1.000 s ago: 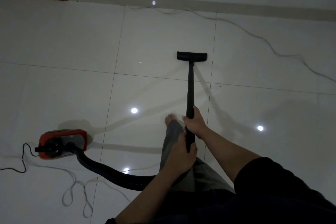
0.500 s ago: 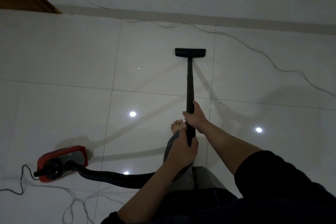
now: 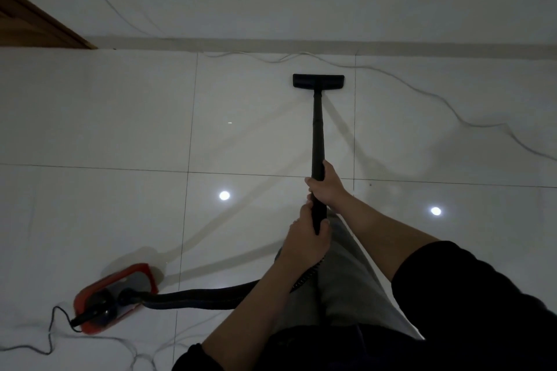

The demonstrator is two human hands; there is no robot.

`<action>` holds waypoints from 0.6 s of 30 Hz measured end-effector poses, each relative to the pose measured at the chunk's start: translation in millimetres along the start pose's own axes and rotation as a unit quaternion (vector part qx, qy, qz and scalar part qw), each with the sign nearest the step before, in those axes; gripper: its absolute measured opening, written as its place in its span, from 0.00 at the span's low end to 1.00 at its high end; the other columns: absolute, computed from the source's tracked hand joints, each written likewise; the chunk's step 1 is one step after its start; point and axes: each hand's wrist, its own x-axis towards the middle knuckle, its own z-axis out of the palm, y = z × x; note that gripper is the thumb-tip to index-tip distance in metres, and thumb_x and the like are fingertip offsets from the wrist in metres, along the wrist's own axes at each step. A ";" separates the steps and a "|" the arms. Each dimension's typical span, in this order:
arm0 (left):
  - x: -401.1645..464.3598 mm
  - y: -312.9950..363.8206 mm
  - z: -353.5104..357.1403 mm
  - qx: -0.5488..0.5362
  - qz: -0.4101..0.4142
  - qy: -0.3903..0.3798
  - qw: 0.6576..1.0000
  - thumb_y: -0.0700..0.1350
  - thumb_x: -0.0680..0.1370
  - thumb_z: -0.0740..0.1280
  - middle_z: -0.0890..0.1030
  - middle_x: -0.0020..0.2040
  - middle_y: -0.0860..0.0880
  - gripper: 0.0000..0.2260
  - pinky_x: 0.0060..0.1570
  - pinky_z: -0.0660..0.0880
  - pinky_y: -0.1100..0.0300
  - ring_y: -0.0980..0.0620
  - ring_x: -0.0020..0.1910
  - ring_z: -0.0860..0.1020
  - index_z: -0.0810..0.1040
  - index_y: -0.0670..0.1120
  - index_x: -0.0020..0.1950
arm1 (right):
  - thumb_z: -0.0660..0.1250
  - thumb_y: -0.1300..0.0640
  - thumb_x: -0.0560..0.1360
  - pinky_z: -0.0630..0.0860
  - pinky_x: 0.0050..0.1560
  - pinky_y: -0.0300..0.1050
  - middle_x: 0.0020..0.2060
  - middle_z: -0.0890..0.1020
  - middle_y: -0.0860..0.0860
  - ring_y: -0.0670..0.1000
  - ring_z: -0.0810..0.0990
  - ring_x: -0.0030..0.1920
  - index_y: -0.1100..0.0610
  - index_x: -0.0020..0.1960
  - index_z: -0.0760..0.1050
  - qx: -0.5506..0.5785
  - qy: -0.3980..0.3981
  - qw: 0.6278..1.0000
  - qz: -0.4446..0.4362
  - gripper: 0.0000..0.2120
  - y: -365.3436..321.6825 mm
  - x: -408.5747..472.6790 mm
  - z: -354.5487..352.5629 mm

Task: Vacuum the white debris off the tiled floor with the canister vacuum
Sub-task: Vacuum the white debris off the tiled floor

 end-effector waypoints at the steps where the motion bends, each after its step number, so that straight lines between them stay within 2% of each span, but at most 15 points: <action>1: 4.2 2.4 -2.5 -0.001 0.002 0.000 1.000 0.49 0.80 0.58 0.81 0.52 0.45 0.21 0.43 0.75 0.58 0.49 0.42 0.79 0.60 0.46 0.72 | 0.66 0.61 0.78 0.79 0.36 0.46 0.48 0.76 0.57 0.51 0.78 0.31 0.52 0.78 0.55 0.005 -0.001 1.000 0.002 0.32 -3.8 3.5 -0.2; 5: 20.1 12.1 -7.9 0.010 0.018 0.003 1.000 0.47 0.81 0.58 0.80 0.47 0.46 0.18 0.35 0.70 0.63 0.53 0.36 0.76 0.62 0.44 0.69 | 0.65 0.61 0.78 0.79 0.37 0.47 0.49 0.75 0.57 0.51 0.77 0.32 0.51 0.78 0.54 0.014 -0.006 1.000 0.001 0.33 -19.6 14.0 -4.6; 9: 36.1 21.5 -16.2 0.023 0.026 -0.004 0.999 0.46 0.81 0.58 0.78 0.42 0.49 0.18 0.32 0.69 0.65 0.57 0.33 0.74 0.62 0.44 0.69 | 0.65 0.62 0.79 0.78 0.36 0.46 0.45 0.74 0.56 0.51 0.76 0.30 0.52 0.78 0.54 0.025 -0.009 1.000 -0.004 0.32 -34.5 24.4 -8.0; 15: 59.5 29.0 -28.7 0.036 0.032 -0.003 0.999 0.47 0.80 0.58 0.78 0.44 0.46 0.17 0.40 0.74 0.54 0.49 0.37 0.77 0.63 0.43 0.67 | 0.64 0.64 0.79 0.77 0.34 0.46 0.40 0.73 0.55 0.51 0.75 0.29 0.53 0.78 0.53 0.042 -0.006 0.999 -0.007 0.33 -54.9 41.9 -7.8; 18: 67.6 30.3 -33.5 0.039 0.028 -0.003 0.999 0.47 0.80 0.58 0.78 0.43 0.46 0.16 0.40 0.74 0.53 0.48 0.38 0.77 0.64 0.43 0.66 | 0.64 0.65 0.79 0.76 0.33 0.45 0.39 0.72 0.55 0.50 0.73 0.28 0.56 0.76 0.56 0.042 -0.003 0.999 -0.016 0.29 -60.9 46.1 -7.8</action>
